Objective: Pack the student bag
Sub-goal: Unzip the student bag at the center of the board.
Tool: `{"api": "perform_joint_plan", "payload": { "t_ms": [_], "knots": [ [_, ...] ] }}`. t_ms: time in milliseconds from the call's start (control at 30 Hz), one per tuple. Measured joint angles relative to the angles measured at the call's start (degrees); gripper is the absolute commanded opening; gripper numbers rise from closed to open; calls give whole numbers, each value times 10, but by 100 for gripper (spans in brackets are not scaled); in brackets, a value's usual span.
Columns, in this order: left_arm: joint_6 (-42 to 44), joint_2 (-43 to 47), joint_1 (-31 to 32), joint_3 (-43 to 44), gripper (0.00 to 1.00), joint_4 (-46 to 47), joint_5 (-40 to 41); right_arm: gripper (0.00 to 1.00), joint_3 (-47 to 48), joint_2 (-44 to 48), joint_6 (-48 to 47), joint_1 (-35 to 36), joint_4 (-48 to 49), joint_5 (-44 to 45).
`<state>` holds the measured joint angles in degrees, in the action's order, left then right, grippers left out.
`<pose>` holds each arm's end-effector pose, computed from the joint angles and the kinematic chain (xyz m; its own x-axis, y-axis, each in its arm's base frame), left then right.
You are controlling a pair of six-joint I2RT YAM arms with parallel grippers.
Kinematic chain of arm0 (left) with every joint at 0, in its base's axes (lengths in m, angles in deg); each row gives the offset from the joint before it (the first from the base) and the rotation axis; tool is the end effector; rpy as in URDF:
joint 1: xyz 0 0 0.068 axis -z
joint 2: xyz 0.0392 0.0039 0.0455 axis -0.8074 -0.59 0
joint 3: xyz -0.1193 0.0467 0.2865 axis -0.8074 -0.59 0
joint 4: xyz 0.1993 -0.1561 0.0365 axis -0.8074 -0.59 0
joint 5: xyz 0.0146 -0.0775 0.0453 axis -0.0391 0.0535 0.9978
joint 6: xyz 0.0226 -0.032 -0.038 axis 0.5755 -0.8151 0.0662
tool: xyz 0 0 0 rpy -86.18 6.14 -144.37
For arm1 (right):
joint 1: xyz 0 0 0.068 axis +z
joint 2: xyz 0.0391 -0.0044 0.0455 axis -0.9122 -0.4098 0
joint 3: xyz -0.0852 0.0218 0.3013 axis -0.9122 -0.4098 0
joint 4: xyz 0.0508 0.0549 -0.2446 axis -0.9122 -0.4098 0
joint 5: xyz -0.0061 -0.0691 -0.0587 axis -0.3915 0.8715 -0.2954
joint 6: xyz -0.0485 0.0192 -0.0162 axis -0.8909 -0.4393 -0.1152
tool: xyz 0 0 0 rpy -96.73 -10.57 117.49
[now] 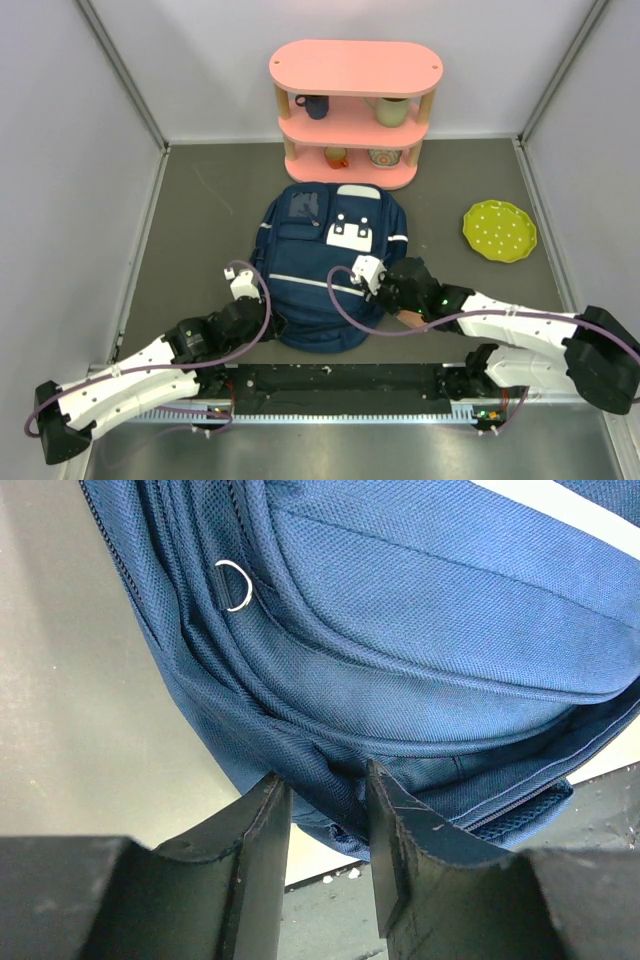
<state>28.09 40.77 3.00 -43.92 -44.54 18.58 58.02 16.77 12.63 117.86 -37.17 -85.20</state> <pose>0.0502 -0.0565 0.2074 -0.7742 -0.2564 -0.5787 0.0674 0.8757 -0.4781 0.1215 0.1581 0.2300 -0.1288 -0.5943 -0.7938 -0.8716 0.4496 -0.1952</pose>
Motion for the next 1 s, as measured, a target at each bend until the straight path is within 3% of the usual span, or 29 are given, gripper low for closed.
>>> {"api": "perform_joint_plan", "payload": {
  "t_ms": [167, 433, 767, 800, 833, 867, 900, 1000],
  "knots": [
    [0, -1, 0, -1, 39, 0, 0, 0, 16, -34, 0, -9, -8, -15],
    [2, -2, 0, -1, 33, 0, 14, 0, 18, -6, 11, -13, -18, -63],
    [11, -84, -7, 22, 28, 0, 48, 1, 22, -6, 47, 27, -31, -115],
    [16, -87, -14, 29, 28, -5, 52, 13, 23, -12, 53, 33, -24, -120],
    [21, -88, -24, 37, 29, -13, 58, 18, 23, -16, 56, 36, -18, -122],
    [32, -89, -41, 50, 38, -22, 63, 24, 26, -20, 62, 40, -12, -127],
    [38, -89, -54, 59, 48, -26, 66, 74, 30, -23, 67, 43, -8, -131],
    [69, -89, -105, 96, 79, -30, 75, 83, 46, -29, 77, 54, 7, -143]
  ]
}}
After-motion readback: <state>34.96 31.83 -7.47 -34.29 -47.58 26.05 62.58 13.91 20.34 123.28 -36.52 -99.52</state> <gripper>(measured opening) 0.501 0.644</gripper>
